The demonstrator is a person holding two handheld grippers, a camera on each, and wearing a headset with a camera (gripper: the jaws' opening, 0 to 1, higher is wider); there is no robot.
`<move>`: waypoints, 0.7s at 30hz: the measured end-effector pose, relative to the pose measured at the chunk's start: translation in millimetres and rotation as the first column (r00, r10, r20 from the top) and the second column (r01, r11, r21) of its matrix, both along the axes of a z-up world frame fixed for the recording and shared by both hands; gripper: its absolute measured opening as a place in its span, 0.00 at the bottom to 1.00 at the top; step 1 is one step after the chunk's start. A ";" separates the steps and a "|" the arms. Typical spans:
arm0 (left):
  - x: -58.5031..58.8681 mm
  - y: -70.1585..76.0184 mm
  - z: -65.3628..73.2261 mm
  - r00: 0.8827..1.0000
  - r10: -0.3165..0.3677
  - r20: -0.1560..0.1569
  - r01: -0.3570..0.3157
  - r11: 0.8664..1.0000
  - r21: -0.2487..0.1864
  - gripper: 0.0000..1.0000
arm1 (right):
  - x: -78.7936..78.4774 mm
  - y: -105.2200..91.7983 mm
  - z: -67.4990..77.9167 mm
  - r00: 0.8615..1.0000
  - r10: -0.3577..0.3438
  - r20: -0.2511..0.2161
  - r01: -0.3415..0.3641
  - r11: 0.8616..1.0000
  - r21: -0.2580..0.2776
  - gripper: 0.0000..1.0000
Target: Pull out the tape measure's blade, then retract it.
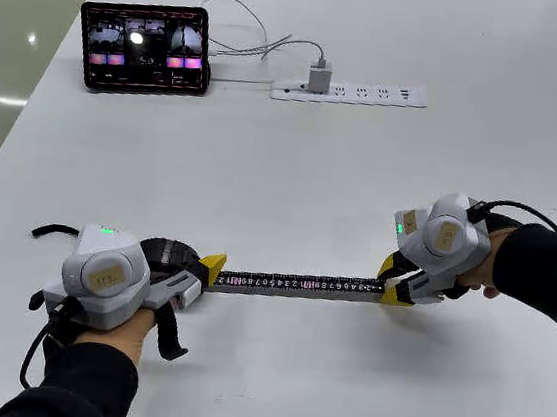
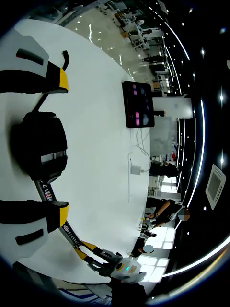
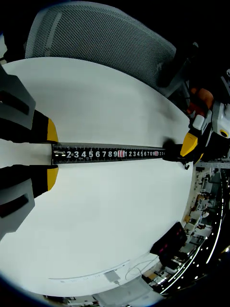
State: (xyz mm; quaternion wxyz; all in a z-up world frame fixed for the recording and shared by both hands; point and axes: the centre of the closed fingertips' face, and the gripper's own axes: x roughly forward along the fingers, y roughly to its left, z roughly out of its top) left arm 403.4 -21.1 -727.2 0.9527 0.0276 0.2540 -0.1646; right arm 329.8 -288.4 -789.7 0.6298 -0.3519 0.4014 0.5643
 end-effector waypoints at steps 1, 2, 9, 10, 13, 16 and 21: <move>-0.1 -0.2 0.0 1.000 -0.002 0.000 0.002 1.000 0.002 0.89 | -0.5 -0.1 -0.5 1.000 0.001 0.001 -0.001 1.000 -0.002 0.12; -0.1 -0.8 0.3 1.000 -0.004 0.002 0.004 1.000 0.002 0.89 | 0.6 -0.5 -1.0 1.000 0.002 0.004 -0.002 1.000 -0.003 0.12; 0.0 -2.3 -4.4 1.000 -0.008 -0.006 0.008 1.000 0.004 0.86 | 0.1 -1.0 -1.8 1.000 0.025 0.010 -0.024 0.999 -0.029 0.11; -0.6 -3.2 -5.4 1.000 -0.009 -0.009 0.009 1.000 0.003 0.86 | -0.2 -0.4 -1.5 1.000 0.025 0.008 -0.025 0.999 -0.031 0.11; -0.9 -3.8 -6.1 1.000 -0.009 -0.009 0.009 1.000 0.004 0.84 | -0.1 -0.1 -1.6 1.000 0.018 0.006 -0.017 0.999 -0.043 0.11; -1.5 -3.1 -7.4 1.000 -0.007 -0.014 0.007 1.000 0.009 0.82 | 0.8 0.6 -1.7 1.000 0.013 -0.007 -0.013 0.998 -0.061 0.10; -4.5 -1.4 -13.1 0.999 0.003 -0.038 -0.003 1.000 0.002 0.75 | 2.0 0.3 -2.1 1.000 -0.013 -0.023 0.011 0.996 -0.083 0.10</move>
